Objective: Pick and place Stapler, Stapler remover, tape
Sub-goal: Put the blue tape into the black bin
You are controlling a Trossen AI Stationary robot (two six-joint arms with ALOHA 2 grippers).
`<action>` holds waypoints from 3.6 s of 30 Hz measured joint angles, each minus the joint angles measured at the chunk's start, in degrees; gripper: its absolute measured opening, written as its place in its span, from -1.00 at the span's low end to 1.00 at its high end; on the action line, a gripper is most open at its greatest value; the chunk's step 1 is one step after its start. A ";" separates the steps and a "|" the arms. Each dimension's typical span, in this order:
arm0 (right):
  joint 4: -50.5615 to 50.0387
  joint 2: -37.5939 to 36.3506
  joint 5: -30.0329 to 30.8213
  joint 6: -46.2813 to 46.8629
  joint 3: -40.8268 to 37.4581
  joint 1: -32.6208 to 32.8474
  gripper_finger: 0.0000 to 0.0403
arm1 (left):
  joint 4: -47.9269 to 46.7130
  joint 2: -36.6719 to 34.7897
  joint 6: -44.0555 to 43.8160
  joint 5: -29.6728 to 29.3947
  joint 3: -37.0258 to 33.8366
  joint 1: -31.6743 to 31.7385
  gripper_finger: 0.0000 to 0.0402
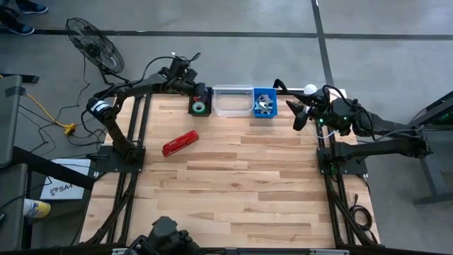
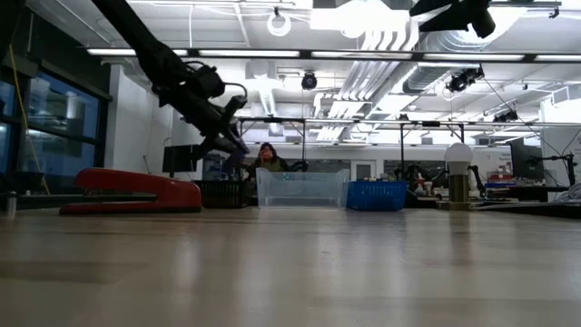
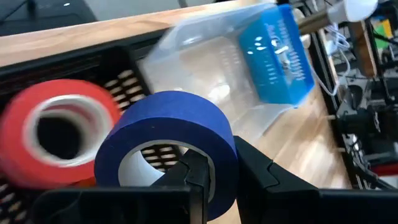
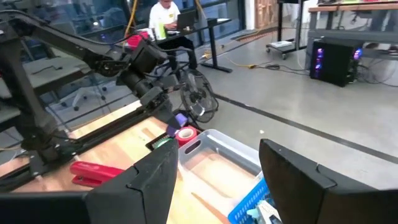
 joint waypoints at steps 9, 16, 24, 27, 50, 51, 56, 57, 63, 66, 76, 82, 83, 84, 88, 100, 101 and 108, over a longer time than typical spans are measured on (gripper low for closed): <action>0.02 0.00 4.29 0.02 0.00 0.00 0.08 | 3.95 0.00 -0.60 0.67 -1.99 1.00 -0.81; -0.24 0.00 4.30 1.46 0.00 -0.01 0.08 | 4.65 0.00 -1.47 -2.13 -2.01 1.02 -0.81; -0.26 0.00 5.19 2.64 0.00 0.00 0.08 | 5.10 3.51 -2.93 -1.46 -2.01 0.17 -0.81; -0.31 0.00 5.17 2.99 0.00 0.00 0.07 | 6.25 4.17 -3.36 -1.43 -1.97 -0.21 -0.78; -1.49 0.09 5.42 5.42 0.00 0.00 0.08 | 8.26 4.22 -3.37 1.54 -1.94 -0.14 -0.55; -1.49 0.09 5.43 5.42 0.00 0.00 0.08 | 8.36 4.22 -3.37 1.46 -1.94 -0.14 -0.54; -1.49 0.09 5.45 5.42 0.00 0.00 0.07 | 8.44 4.22 -3.07 1.15 -1.90 -0.11 -0.53; -1.49 0.09 5.47 5.44 0.00 0.00 0.08 | 8.49 4.22 -2.98 1.17 -1.90 -0.11 -0.52; -1.93 0.09 5.54 6.08 0.00 0.00 0.07 | 10.67 4.22 -2.96 3.61 -1.87 -0.11 -0.29; -2.17 0.09 5.54 6.88 0.00 0.00 0.08 | 10.62 4.22 -2.96 4.66 -1.86 -0.11 -0.11; -3.58 0.09 5.36 7.98 0.00 0.00 0.08 | 10.75 4.22 -1.17 8.75 -1.86 -0.11 0.17; -3.61 0.09 5.34 8.54 0.00 0.00 0.07 | 10.45 4.22 -0.08 8.18 -1.86 -0.09 0.17; -3.71 0.09 5.33 8.85 0.00 0.00 0.08 | 10.29 4.22 -0.11 8.22 -1.86 -0.09 0.17; -3.95 0.09 5.34 8.87 0.00 0.00 0.08 | 10.27 4.22 -0.22 8.23 -1.86 -0.09 0.17; -4.08 0.09 5.32 9.05 0.00 0.00 0.07 | 9.74 4.22 -1.76 8.17 -1.86 -0.09 0.17; -4.07 0.09 5.32 9.05 0.00 0.00 0.08 | 9.38 4.22 -2.01 9.75 -1.86 -0.09 0.17; -4.07 0.11 5.32 9.07 0.00 0.00 0.08 | 9.43 4.22 -2.46 8.71 -1.86 -0.09 0.17; -4.19 1.18 5.00 10.16 0.02 0.00 0.08 | 7.11 4.22 -4.44 6.87 -1.86 -0.09 0.17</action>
